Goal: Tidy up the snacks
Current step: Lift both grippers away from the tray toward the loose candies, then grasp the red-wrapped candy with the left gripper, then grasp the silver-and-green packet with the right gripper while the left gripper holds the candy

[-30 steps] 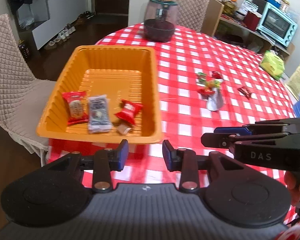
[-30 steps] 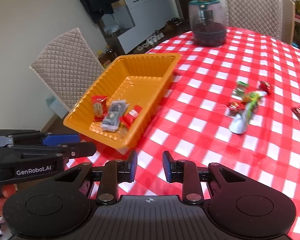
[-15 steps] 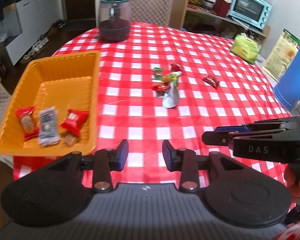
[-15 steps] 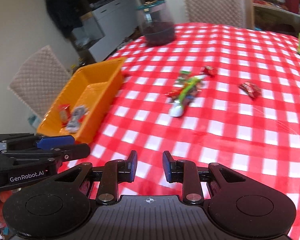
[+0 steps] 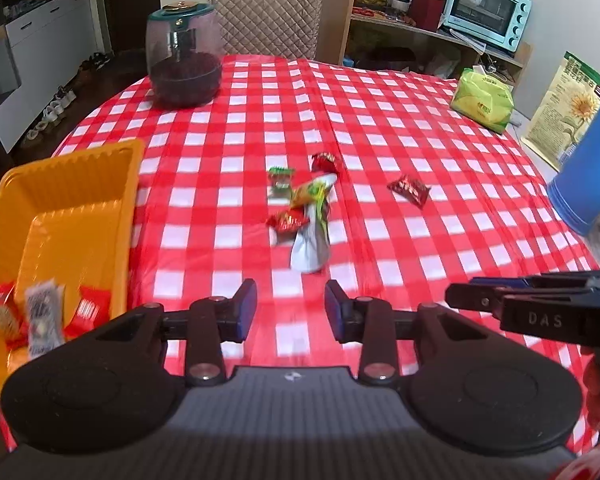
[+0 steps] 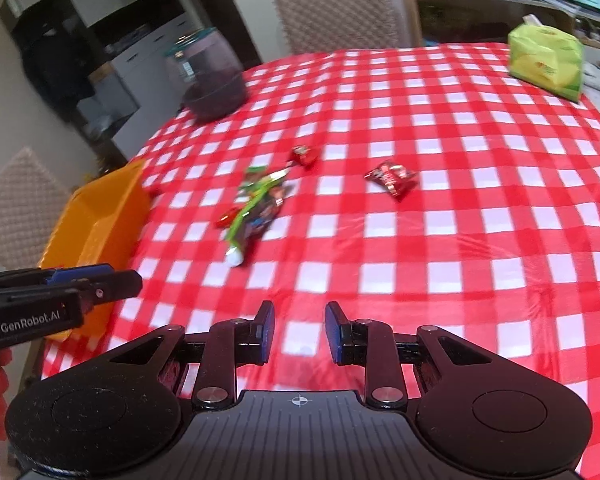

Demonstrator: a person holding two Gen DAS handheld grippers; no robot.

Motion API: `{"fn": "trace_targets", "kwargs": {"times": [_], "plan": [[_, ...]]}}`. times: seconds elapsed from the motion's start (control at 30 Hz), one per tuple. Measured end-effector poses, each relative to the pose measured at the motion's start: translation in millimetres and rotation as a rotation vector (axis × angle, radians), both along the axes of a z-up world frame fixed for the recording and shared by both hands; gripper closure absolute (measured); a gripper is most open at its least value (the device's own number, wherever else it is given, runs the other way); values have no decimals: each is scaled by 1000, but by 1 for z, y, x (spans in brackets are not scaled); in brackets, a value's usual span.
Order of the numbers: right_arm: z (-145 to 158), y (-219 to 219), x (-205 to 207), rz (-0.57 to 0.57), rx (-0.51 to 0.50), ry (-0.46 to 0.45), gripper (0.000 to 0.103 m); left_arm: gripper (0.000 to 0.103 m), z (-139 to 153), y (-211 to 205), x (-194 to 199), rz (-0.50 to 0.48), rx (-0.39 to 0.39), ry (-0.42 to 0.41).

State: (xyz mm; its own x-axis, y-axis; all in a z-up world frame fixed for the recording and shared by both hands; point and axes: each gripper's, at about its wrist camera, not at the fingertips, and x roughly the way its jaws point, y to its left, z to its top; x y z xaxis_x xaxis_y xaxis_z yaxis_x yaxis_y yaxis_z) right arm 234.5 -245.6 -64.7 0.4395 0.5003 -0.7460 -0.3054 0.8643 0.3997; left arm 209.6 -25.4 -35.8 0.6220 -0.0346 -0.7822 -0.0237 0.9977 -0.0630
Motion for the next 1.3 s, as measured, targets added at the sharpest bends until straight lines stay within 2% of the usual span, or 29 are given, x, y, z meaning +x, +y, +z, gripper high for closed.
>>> {"fn": "trace_targets", "kwargs": {"times": [0.37, 0.73, 0.9, 1.0, 1.1, 1.3], "plan": [[-12, -13, 38, -104, -10, 19, 75, 70, -19, 6, 67, 11, -9, 9], [-24, -19, 57, -194, -16, 54, 75, 70, -55, 9, 117, -15, -1, 59], [-28, -20, 59, -219, -25, 72, 75, 72, -71, 12, 129, -22, 3, 93], [-32, -18, 60, -227, -29, 85, 75, 80, -75, 14, 132, -34, -3, 109], [-34, -15, 62, -229, -31, 93, 75, 84, -77, 15, 132, -46, -1, 117], [-33, -2, 69, -211, -25, 90, 75, 84, -78, 17, 128, -65, -5, 121]]}}
